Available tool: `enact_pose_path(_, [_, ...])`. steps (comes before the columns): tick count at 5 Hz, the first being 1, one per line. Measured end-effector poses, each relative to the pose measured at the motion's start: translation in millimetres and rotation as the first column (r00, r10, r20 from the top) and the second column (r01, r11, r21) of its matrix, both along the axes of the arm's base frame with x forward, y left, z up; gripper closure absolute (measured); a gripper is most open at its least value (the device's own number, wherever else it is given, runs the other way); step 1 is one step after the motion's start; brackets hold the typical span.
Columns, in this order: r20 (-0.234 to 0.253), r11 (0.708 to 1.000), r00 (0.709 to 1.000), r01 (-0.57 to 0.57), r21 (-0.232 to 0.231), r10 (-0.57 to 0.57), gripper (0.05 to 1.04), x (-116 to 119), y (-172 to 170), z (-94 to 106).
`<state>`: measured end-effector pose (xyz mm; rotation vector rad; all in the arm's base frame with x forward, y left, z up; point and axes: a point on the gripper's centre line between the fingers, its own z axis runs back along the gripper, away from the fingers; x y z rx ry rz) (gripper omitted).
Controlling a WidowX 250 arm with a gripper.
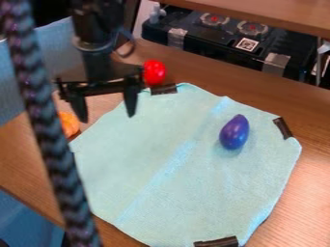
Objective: Fold the cloth from left to right
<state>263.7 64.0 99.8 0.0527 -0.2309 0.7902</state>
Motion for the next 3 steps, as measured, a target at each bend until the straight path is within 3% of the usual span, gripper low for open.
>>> enact_pose_path(1, [-0.009, 0.999, 1.0, 0.023, -0.024, -0.023, 0.083, -16.0, 12.7, -16.8])
enact_pose_path(2, [0.037, 0.999, 0.998, 0.049, -0.021, -0.048, 0.083, -32.3, 19.7, -41.5])
enact_pose_path(3, [0.061, 1.0, 0.998, -0.002, -0.017, 0.003, 0.083, -43.5, 33.7, -51.8])
